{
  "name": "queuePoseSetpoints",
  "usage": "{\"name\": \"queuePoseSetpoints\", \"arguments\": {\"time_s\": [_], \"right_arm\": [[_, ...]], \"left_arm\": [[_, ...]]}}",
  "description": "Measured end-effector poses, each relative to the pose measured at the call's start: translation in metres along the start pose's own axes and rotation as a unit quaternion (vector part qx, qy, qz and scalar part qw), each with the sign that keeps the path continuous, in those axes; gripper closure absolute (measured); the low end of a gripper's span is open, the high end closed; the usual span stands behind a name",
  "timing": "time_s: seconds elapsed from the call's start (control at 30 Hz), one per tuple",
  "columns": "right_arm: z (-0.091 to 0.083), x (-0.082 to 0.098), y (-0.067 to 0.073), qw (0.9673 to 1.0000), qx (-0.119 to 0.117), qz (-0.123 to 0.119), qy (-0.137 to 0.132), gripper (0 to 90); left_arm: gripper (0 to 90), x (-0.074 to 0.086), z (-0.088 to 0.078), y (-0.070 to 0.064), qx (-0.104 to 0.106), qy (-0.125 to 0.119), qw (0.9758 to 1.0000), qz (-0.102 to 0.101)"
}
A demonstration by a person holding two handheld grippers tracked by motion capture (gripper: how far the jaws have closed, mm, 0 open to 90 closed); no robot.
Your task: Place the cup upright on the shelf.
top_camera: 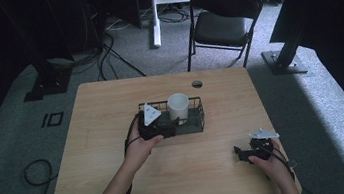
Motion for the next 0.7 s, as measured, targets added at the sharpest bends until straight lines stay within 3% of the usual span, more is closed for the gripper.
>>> {"name": "queuePoseSetpoints", "arguments": {"time_s": [0.47, 0.7], "right_arm": [[0.0, 0.0, 0.0, 1.0, 0.0, 0.001, 0.0, 11.6], [0.0, 0.0, 0.0, 1.0, 0.0, 0.0, 0.0, 11.6]], "left_arm": [[10.6, 0.021, -0.031, 0.02, -0.026, 0.016, 0.9995, 0.011], [10.6, 0.037, -0.045, 0.034, -0.041, 0.023, 0.9989, -0.006]]}}
Point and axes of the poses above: each handheld gripper's, and its own axes: z roughly forward along the jaws, x roughly out of its underside, y roughly to its left, the point moved 10 cm from there along z, roughly forward along the jaws, and after that the axes turned 6 degrees about z, right-handed, at the moved point
